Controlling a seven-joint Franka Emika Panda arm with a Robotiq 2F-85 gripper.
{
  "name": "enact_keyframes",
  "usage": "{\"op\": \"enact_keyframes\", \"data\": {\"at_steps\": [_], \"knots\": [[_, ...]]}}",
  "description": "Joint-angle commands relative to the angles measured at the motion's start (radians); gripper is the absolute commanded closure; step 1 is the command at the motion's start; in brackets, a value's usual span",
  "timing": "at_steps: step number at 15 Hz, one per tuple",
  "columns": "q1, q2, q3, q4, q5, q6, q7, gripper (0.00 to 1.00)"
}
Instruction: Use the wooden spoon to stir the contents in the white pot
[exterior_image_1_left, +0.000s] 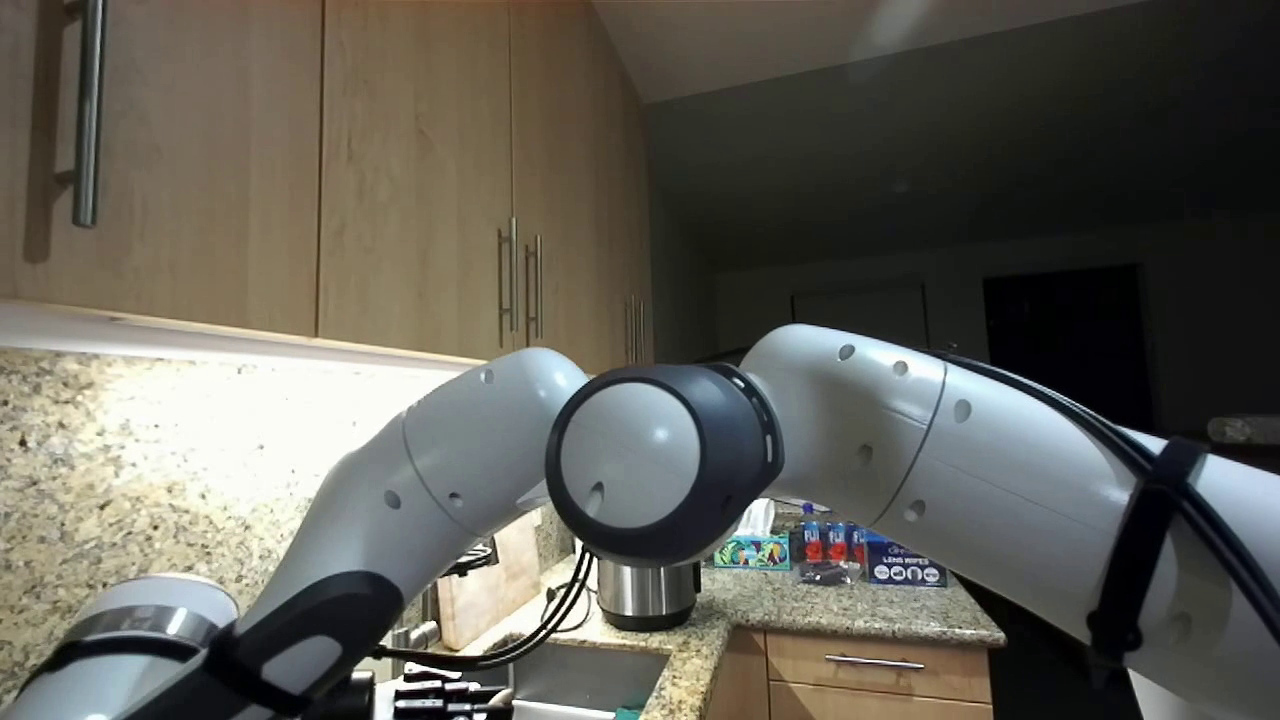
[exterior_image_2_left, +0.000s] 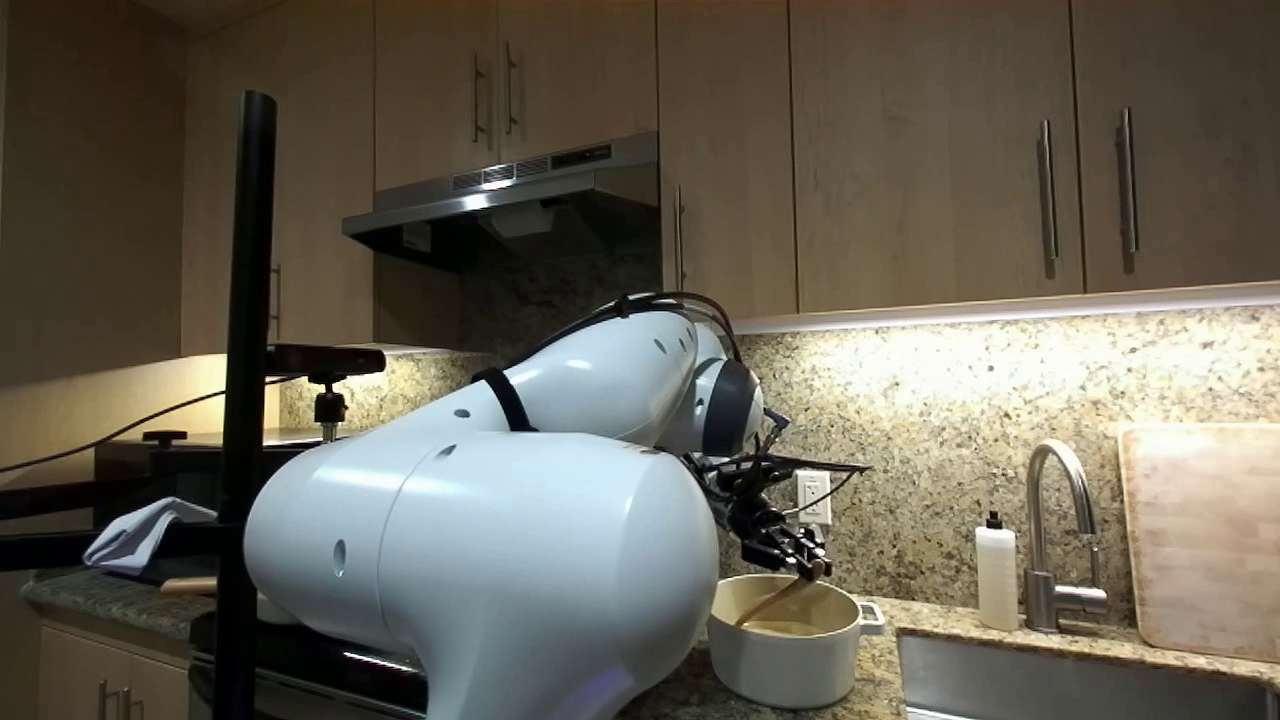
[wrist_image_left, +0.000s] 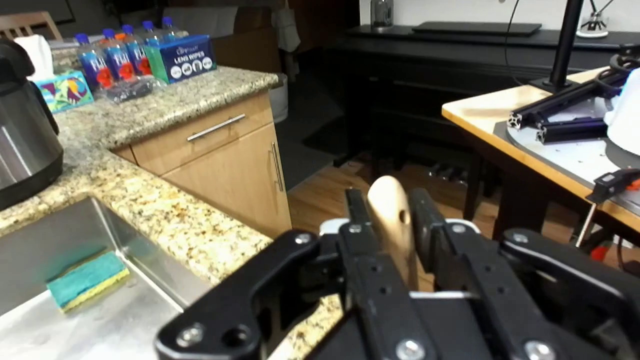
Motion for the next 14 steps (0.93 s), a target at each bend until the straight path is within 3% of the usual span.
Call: {"op": "enact_keyframes", "data": {"at_steps": [1,6,14], "knots": [[-0.079,-0.087,0.067,-0.074,0.091,0.108,0.021,0.91],[-0.185,-0.188,0.128,-0.174,0.154,0.227,0.021,0.91],[-0.383,-0.389,0.254,-0.455,0.259,0.435,-0.015,0.91]]}}
